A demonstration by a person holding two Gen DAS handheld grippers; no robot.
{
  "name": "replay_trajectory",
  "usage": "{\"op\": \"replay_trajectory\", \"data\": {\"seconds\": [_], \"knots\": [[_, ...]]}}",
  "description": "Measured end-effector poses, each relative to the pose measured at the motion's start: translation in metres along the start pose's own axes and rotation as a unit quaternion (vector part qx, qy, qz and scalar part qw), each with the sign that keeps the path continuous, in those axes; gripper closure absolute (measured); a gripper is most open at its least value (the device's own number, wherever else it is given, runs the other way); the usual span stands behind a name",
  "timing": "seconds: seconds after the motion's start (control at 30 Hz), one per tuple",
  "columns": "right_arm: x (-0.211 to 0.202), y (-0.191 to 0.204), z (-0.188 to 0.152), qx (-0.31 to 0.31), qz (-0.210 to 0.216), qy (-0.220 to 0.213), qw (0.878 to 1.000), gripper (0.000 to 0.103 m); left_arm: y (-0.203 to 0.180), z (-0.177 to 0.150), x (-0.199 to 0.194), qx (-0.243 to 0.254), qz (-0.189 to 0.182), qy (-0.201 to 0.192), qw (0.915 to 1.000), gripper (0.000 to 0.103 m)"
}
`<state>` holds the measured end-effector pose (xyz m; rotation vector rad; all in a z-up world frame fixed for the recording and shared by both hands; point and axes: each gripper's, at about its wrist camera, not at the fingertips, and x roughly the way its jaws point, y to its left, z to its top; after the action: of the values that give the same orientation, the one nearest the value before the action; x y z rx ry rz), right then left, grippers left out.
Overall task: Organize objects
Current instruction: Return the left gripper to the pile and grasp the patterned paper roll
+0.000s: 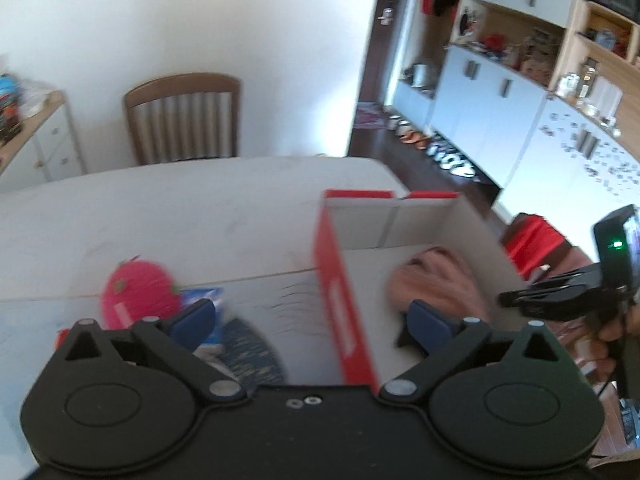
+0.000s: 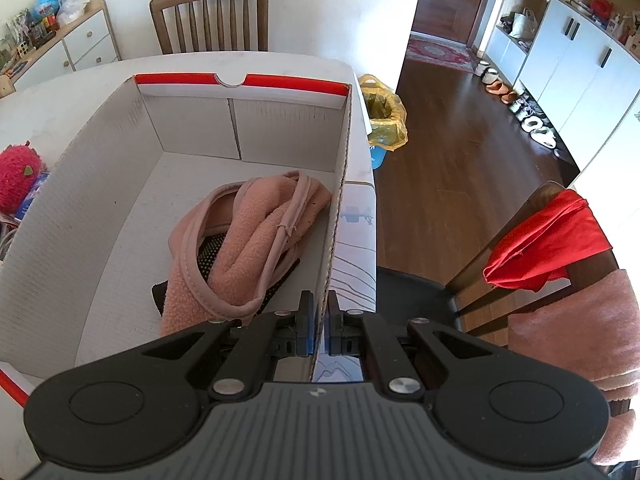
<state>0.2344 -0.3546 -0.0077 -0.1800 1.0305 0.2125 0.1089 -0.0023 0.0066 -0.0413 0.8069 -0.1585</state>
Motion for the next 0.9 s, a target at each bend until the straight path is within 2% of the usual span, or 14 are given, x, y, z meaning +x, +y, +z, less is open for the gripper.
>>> {"op": "replay_trajectory", "data": {"seconds": [0.23, 0.5, 0.9], "knots": [[0.000, 0.004, -0.001, 0.002, -0.007, 0.002, 1.000, 0.099, 0.049, -0.015, -0.011, -0.041, 0.035, -0.001, 0.9985, 0.001], [-0.002, 0.009, -0.003, 0.006, -0.016, 0.005, 1.000, 0.099, 0.103, -0.033, -0.015, -0.095, 0.059, 0.012, 0.9937, 0.001], [-0.004, 0.019, -0.004, 0.007, -0.032, 0.008, 0.999, 0.098, 0.168, -0.075, 0.009, -0.093, 0.106, 0.045, 0.9890, 0.002]]}}
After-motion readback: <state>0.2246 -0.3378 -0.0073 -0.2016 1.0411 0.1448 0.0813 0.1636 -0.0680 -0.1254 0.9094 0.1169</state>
